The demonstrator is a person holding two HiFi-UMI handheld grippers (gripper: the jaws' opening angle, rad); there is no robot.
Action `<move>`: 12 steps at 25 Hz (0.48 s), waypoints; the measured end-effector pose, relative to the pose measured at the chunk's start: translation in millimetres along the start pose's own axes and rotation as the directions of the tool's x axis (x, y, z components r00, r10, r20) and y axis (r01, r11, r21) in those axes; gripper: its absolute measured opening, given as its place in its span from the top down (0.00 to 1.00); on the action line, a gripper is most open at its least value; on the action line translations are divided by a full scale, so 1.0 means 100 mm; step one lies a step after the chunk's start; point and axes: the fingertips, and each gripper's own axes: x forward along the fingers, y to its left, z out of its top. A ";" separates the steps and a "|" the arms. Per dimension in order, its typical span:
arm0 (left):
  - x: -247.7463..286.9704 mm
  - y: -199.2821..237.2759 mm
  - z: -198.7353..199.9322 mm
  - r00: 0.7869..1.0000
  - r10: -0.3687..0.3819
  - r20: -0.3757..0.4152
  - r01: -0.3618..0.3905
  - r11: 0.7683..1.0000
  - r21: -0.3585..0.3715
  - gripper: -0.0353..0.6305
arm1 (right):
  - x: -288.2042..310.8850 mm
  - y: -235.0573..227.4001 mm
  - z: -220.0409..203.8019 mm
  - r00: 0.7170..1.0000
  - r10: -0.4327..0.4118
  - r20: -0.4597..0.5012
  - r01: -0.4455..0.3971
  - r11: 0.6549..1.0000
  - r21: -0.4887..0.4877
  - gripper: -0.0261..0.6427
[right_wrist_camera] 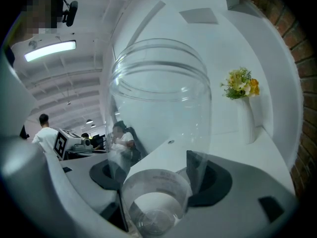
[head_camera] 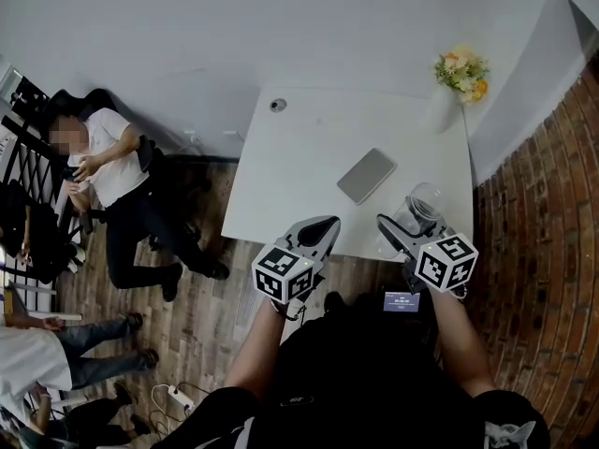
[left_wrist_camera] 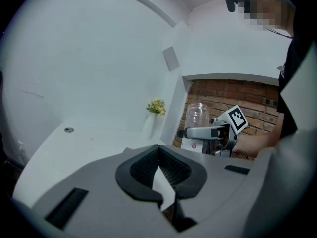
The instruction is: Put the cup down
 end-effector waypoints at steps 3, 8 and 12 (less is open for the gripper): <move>-0.02 0.04 0.03 1.000 0.004 0.006 -0.004 1.000 0.001 0.93 | 0.02 0.01 0.00 1.000 0.001 -0.002 -0.001 1.000 0.000 0.42; -0.02 0.04 0.00 1.000 0.003 0.001 -0.003 1.000 -0.003 0.93 | 0.05 0.01 0.01 1.000 0.001 -0.005 -0.001 1.000 0.000 0.42; -0.01 0.03 0.02 1.000 0.002 0.005 -0.002 1.000 -0.005 0.93 | 0.04 -0.02 0.00 1.000 -0.003 -0.010 0.003 1.000 -0.002 0.42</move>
